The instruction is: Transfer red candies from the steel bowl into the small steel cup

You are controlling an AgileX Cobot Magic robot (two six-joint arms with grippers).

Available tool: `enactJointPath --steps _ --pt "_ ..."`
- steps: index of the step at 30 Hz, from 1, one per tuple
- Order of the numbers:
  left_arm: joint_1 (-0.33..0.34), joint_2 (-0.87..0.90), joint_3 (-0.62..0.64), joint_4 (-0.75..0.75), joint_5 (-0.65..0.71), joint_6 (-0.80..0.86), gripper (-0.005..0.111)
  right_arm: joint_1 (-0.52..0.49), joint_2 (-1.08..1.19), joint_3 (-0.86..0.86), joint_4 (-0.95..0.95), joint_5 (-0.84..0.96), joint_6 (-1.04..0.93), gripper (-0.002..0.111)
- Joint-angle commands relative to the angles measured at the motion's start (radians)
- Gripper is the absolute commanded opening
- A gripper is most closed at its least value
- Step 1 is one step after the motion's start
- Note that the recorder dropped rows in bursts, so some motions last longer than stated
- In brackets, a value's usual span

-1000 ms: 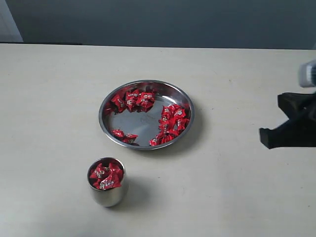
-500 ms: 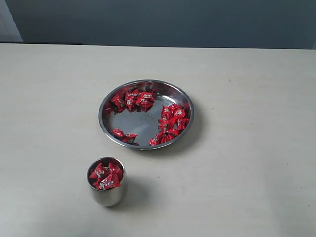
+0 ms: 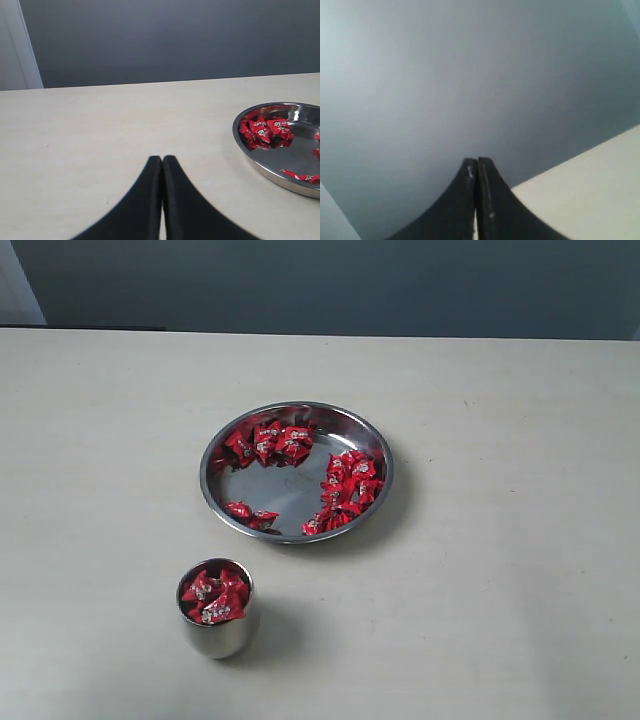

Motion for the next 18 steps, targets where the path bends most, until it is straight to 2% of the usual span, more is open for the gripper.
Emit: enactJointPath --steps 1,3,5,7,12,18 --pt "0.004 -0.005 0.002 0.000 -0.004 -0.002 0.000 -0.002 -0.003 -0.009 0.721 -0.062 -0.947 -0.001" --pt "0.004 -0.005 0.002 0.000 -0.004 -0.002 0.000 -0.002 -0.003 -0.001 1.048 -0.040 -1.311 -0.001" --pt "0.004 -0.005 0.002 0.000 -0.004 -0.002 0.000 -0.002 -0.003 0.001 1.214 0.092 -1.540 -0.001" --pt "0.004 -0.005 0.002 0.000 -0.004 -0.002 0.000 -0.002 -0.003 0.014 1.292 0.271 -1.676 -0.001" --pt "0.004 -0.005 0.002 0.000 -0.004 -0.002 0.000 -0.002 -0.003 0.046 1.286 0.496 -1.702 -0.001" --pt "0.004 -0.005 0.002 0.000 -0.004 -0.002 0.000 -0.002 -0.003 0.046 1.289 0.509 -1.702 -0.001"
